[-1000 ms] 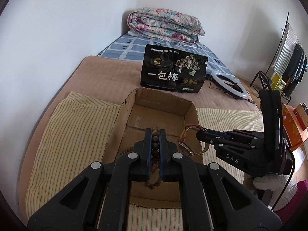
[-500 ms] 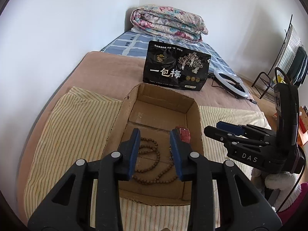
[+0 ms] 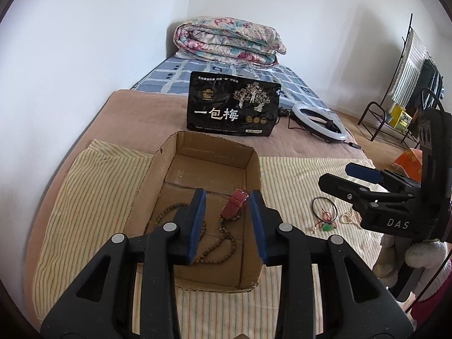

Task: Organize jewelry
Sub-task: 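Move both tools back over the bed toward the pearls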

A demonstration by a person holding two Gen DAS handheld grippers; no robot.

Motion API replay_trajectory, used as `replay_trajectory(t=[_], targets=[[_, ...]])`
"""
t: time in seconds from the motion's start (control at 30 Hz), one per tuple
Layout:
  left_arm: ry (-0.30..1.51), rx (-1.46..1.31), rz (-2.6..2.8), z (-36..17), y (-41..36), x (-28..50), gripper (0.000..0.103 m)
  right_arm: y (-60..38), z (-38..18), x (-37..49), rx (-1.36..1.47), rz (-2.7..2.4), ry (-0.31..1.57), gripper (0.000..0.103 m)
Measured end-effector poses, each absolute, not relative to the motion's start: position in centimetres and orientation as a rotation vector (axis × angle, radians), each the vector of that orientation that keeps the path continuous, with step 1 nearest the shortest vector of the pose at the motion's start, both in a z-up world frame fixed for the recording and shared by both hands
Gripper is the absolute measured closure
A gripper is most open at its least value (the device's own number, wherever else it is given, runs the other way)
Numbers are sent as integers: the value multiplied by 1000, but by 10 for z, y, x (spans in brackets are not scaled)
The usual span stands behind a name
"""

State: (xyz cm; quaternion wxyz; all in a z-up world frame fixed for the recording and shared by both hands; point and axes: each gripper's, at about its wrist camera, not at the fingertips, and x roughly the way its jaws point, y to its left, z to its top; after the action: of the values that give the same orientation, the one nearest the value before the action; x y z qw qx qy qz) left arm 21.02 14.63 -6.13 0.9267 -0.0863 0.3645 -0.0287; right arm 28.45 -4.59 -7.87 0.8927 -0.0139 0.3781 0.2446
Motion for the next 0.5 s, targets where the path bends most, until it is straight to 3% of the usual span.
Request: replay_trajectory(t=[0.1,0.2,0.23,0.5], targets=[[738,-172,-81,-59,133,208,71,-71,-70,277,-24,479,748,5],[732,-180,-111,-59,119,207,50,-98,-63,267,-32,435,688,0],[727,-181,-122,-59,114,206,48,-107,-62,263,-38,421,678,0],[735,-150,-207,-68,65,206,47,-179,-62,251,-13,322,683,0]])
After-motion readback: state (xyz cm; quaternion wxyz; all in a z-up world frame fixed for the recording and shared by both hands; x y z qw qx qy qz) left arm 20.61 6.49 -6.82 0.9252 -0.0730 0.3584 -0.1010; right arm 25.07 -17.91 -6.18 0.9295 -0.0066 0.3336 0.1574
